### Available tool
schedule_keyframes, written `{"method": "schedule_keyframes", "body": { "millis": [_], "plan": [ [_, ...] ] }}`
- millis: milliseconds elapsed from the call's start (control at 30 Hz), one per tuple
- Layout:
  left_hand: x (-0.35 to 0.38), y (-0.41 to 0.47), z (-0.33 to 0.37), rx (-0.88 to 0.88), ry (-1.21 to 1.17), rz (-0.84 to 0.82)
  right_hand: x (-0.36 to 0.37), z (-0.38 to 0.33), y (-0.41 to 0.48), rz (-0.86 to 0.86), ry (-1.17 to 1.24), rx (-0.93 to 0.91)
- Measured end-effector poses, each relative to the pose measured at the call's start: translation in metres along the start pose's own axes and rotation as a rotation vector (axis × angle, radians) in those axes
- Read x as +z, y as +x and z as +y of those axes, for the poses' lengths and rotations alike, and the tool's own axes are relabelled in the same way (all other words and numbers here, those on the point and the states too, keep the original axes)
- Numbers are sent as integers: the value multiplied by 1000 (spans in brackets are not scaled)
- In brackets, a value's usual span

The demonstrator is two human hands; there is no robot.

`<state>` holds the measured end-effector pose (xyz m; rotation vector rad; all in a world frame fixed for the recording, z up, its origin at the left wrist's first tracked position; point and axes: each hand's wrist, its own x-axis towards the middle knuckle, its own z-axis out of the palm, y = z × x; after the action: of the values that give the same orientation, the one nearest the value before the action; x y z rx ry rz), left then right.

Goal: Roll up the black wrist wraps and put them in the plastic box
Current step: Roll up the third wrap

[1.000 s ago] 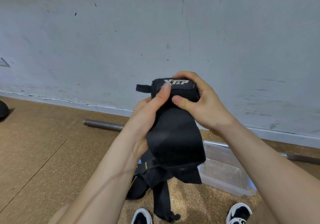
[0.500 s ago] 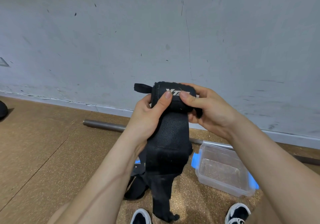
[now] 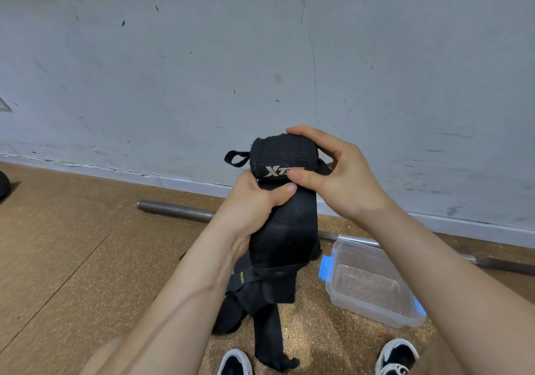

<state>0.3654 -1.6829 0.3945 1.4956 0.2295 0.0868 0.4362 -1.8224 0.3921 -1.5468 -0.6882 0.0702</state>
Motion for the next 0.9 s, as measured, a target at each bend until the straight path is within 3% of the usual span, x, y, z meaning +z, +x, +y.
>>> {"method": "schedule_keyframes", "body": {
  "millis": [233,367,467,633,900],
  "plan": [
    [-9,-3,9,-104,-233,-137,-1,-1,3,-30,-48,-45],
    [-7,0,6,-99,-220,17,1,2,2,-123,-58,-39],
    [-9,1,5,-31,-214,44,-8,-5,1,-210,110,96],
    [-11,1,4,55,-100,-3,-10,-6,-2,-194,207,376],
    [-8,4,-3,16,-88,-6,-9,-6,-2,-36,19,170]
  ]
}}
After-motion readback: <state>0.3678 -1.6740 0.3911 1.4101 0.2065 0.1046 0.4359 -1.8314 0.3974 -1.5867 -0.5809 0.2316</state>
